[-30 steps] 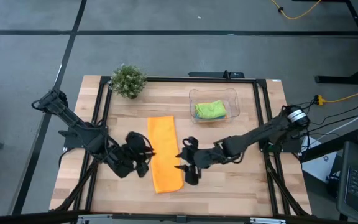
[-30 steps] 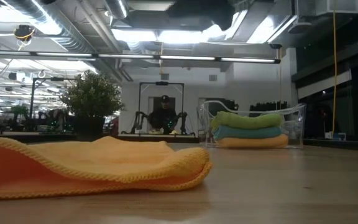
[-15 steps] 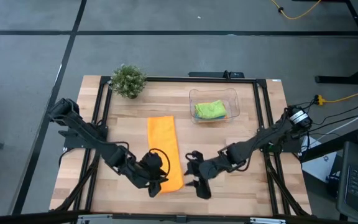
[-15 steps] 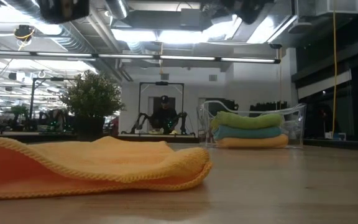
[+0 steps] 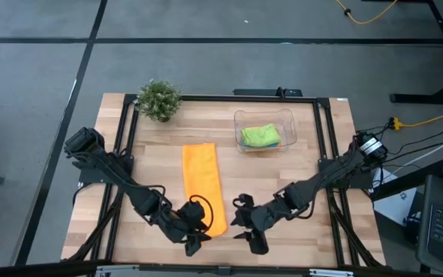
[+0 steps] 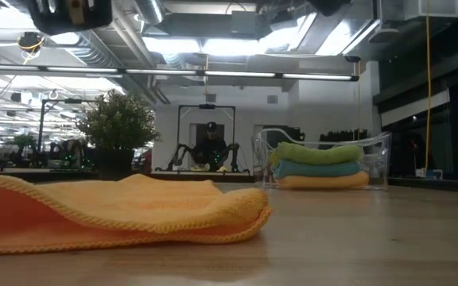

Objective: Fold microfiber towels
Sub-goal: Fold the orange microfiber cloth

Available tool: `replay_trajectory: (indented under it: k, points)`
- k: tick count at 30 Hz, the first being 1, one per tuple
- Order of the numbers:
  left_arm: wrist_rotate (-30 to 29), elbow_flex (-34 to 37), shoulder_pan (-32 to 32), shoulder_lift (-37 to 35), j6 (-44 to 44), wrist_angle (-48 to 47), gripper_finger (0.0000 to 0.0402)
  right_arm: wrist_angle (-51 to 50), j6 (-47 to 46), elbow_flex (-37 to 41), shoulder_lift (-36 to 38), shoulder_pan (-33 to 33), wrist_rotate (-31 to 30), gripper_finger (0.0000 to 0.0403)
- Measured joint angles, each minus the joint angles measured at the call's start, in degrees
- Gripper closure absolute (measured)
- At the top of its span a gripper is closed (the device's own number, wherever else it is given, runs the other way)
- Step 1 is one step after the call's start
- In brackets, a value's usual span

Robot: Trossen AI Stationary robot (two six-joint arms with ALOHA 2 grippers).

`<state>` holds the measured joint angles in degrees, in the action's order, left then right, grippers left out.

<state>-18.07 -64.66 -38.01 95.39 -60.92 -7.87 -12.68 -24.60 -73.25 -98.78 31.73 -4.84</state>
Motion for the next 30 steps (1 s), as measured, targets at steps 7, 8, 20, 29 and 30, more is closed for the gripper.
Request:
replay_trajectory:
  k: [7,8,20,29,30]
  points:
    - [-0.2,0.0,-1.9,0.0,10.3,1.7,0.0233,1.1,1.8,0.0,-1.4,0.6,1.1,0.0194]
    - [-0.2,0.0,-2.2,0.0,10.6,1.7,0.0233,2.1,2.5,0.0,-2.1,0.8,1.4,0.0194]
    - [-0.4,-4.0,-4.8,1.9,19.7,2.3,0.0233,7.7,2.4,0.0,-10.4,1.4,1.5,0.0194]
    - [1.5,-30.4,-4.8,16.7,37.1,-24.0,0.0233,7.8,1.9,0.0,-11.9,0.5,1.5,0.0194]
    - [0.7,-32.1,-4.7,16.9,35.9,-27.6,0.0233,8.0,1.7,0.0,-11.9,0.5,1.5,0.0194]
